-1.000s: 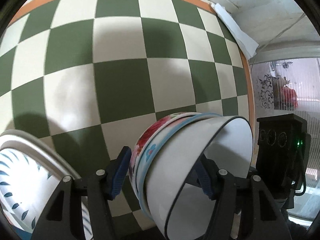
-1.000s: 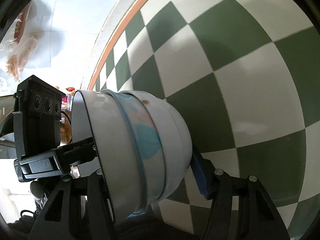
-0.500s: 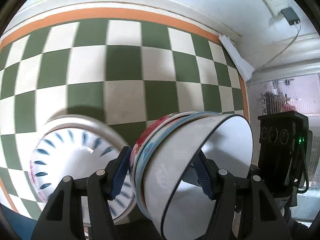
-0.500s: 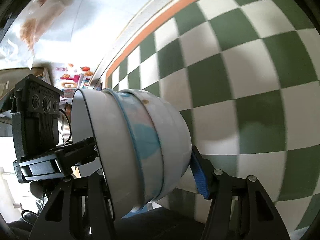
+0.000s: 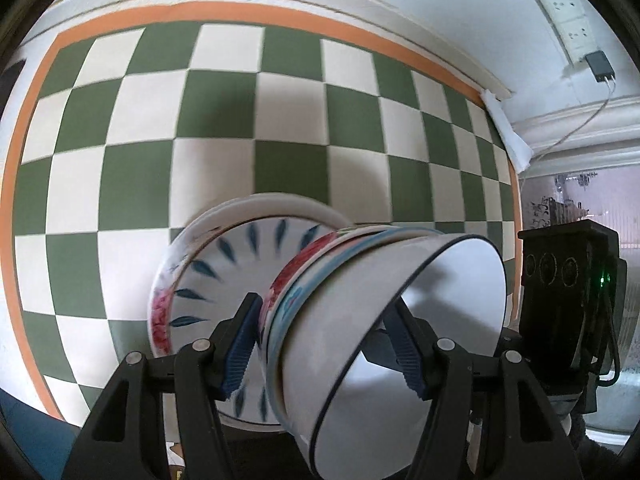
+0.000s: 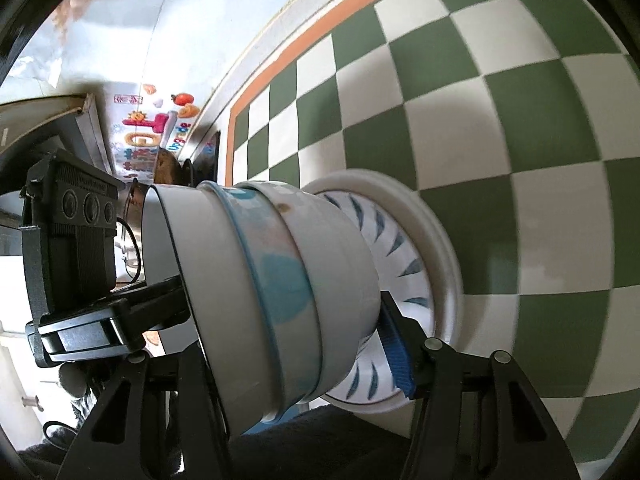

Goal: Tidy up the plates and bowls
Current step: 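Carry the bowl stack with both tools and lower it onto the blue-striped plate, then open both tools and lift them away from the bowls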

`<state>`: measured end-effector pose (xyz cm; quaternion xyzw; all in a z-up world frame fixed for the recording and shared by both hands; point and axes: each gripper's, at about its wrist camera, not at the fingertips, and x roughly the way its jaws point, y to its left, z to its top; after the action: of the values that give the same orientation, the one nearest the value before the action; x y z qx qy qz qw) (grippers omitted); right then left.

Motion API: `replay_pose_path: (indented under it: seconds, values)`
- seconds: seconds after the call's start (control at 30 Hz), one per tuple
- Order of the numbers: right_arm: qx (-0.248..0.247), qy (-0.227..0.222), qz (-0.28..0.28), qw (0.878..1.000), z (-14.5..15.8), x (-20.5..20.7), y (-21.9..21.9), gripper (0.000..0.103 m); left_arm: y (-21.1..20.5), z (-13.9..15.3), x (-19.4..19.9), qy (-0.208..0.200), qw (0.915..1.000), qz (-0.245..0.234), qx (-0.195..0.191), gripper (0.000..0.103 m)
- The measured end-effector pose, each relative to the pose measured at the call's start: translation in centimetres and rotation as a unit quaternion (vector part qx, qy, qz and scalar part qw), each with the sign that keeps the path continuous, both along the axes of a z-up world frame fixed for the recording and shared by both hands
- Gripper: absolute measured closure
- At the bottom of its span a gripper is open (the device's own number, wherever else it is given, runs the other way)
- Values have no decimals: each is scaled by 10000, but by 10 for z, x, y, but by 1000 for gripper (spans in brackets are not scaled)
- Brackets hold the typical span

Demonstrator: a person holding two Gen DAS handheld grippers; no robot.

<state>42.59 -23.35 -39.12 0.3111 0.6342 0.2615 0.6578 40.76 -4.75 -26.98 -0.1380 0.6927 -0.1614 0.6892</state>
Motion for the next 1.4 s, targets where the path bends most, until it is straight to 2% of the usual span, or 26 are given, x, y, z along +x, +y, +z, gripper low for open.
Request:
replay_pose_path:
  seconds: [0.27,0.47,1.03,1.2,1.4]
  values:
    - [-133,174,60,9997,-27,1,23,44,19,-29,0,239,9996,110,-73,43]
    - [-185,252,49,9995,-33,2,26,44,21,-37,0,289,9995,77,-78,43]
    - [-157,315,56,9994,-33,-2,28,44,23,-35,0,186,9998,8,106,43]
    - [-294,346,43,9990,-31,-4,29,42,24,-33,-2,118,9998,-58,158,43]
    - [-676,125,135,9975,-18,-8,32,42,25,-29,-7,3,9995,-69,302,43]
